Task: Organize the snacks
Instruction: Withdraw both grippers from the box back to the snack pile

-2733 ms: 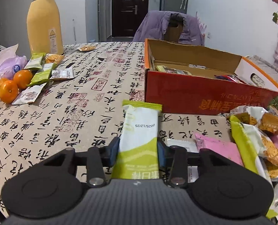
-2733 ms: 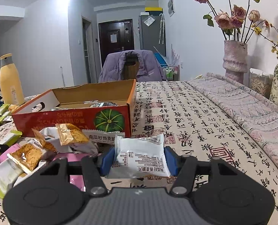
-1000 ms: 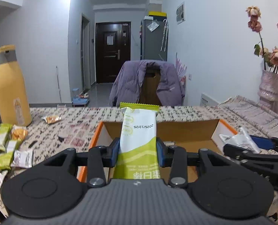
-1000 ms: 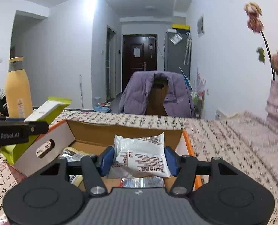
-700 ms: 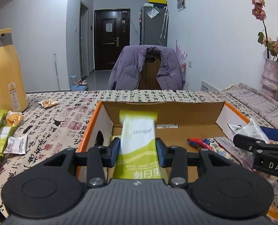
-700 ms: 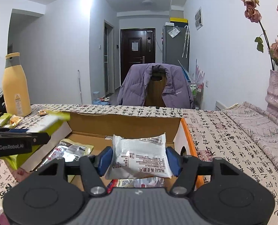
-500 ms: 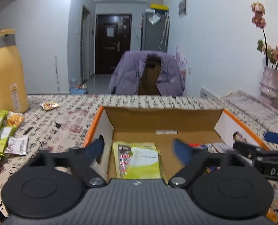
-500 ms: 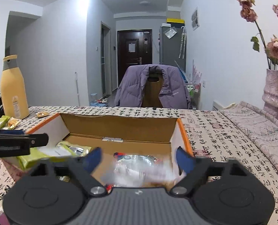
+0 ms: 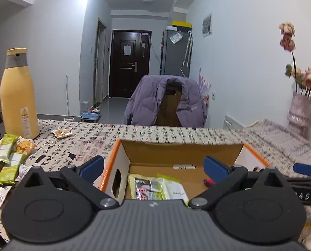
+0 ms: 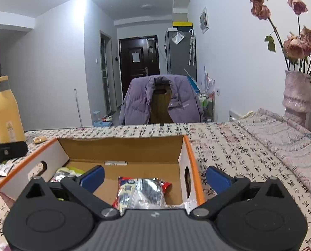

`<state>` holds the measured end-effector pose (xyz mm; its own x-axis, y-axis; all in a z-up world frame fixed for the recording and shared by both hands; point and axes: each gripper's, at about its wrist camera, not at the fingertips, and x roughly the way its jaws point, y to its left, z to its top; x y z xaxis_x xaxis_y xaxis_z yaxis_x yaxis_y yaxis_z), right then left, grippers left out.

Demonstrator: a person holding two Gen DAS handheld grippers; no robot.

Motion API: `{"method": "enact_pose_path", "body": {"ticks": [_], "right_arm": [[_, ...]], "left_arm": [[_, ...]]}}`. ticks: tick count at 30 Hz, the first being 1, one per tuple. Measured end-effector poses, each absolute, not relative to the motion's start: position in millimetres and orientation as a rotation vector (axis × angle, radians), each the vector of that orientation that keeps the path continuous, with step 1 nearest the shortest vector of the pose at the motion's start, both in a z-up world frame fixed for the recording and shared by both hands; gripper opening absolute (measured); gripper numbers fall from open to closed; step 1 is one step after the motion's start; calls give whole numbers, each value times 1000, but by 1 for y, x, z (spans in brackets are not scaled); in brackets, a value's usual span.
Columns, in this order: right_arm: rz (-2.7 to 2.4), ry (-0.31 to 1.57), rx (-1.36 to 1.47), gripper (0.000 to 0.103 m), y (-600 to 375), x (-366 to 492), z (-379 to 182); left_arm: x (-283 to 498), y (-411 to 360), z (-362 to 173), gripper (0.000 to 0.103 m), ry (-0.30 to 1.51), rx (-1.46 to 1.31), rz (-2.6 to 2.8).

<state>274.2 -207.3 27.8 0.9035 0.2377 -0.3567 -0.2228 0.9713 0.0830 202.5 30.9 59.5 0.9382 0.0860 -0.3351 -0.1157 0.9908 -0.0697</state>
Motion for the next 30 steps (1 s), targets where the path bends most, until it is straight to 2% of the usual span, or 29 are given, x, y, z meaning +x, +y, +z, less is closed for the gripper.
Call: {"method": "enact_pose_path", "body": {"ticks": [6, 14, 30], "right_arm": [[253, 345, 25, 103, -209, 261, 47], [276, 340, -18, 103, -205, 224, 55], [340, 440, -95, 103, -202, 135, 20]], "left_arm": [[177, 32, 80, 103, 309, -85, 95], [144, 37, 79, 103, 326, -88, 99], [71, 40, 43, 103, 430, -81, 88]]}}
